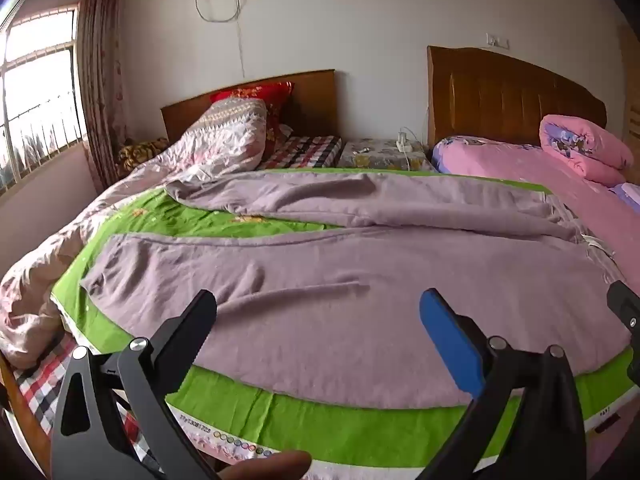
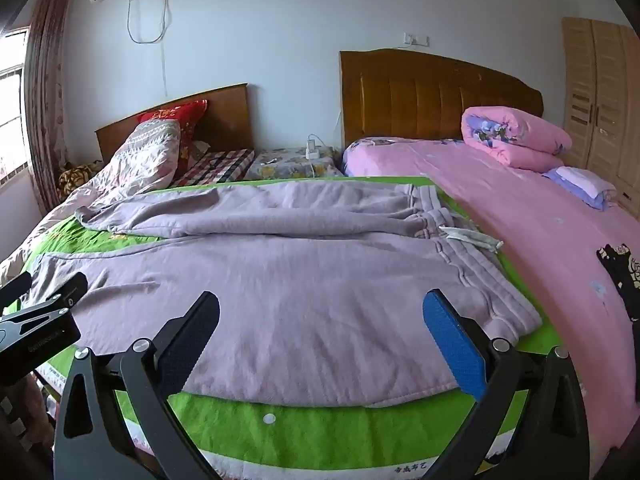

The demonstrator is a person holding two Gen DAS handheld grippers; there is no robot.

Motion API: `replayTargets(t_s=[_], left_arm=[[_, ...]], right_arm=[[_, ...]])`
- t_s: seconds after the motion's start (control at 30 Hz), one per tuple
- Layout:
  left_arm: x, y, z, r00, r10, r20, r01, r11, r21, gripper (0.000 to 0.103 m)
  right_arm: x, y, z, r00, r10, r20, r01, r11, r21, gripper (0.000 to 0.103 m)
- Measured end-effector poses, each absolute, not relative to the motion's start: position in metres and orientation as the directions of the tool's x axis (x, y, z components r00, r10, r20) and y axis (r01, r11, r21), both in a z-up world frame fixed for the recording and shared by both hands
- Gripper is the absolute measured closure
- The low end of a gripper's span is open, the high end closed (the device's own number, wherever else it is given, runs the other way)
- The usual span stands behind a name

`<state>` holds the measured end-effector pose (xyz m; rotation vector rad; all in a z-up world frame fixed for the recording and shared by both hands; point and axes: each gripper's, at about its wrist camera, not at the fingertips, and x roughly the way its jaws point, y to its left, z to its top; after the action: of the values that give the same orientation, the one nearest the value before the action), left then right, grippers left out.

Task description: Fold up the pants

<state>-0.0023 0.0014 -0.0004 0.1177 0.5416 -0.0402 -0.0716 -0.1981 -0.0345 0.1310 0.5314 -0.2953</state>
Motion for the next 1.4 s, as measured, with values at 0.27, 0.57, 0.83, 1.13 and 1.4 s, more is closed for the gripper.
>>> replayTargets(t_s=[0.27,0.57,0.83,1.13,1.4], left_arm=[[-0.005,0.007,-0.014,0.835,-0.036,-0.55,0.098,0.992,0.084,0.001],[-0.011,0.009,-0.014,0.83,-0.048,-0.556,0.108,0.991,0.076,0.001],[-0.016,0.008,-0.015,0.836,-0.057,-0.546,0.122,0.989,0.083,0.001],[-0.019,0.005,-0.016,0.838,-0.068,-0.542,0.137,0.987,0.088,0.001],[-0.02,0.002,-0.015,0.837,-0.08,-0.541,0.15,0.985,0.085,0.001]], right_arm=[[-0.08,-0.188,-0.044,0.83,-0.243,-0.502,0.291,0.957,0.018,0.004],[-0.081,-0.185,-0.051,0.813,-0.245,-0.529,0.301,0.953,0.021,0.004],[-0.085,-0.183,-0.05,0.817,-0.248,-0.521,0.304,0.952,0.023,0.004],[-0.087,-0.184,-0.049,0.814,-0.254,-0.522,0.315,0.949,0.029,0.004],[-0.087,-0.187,-0.051,0.81,-0.255,-0.528,0.323,0.946,0.039,0.004]])
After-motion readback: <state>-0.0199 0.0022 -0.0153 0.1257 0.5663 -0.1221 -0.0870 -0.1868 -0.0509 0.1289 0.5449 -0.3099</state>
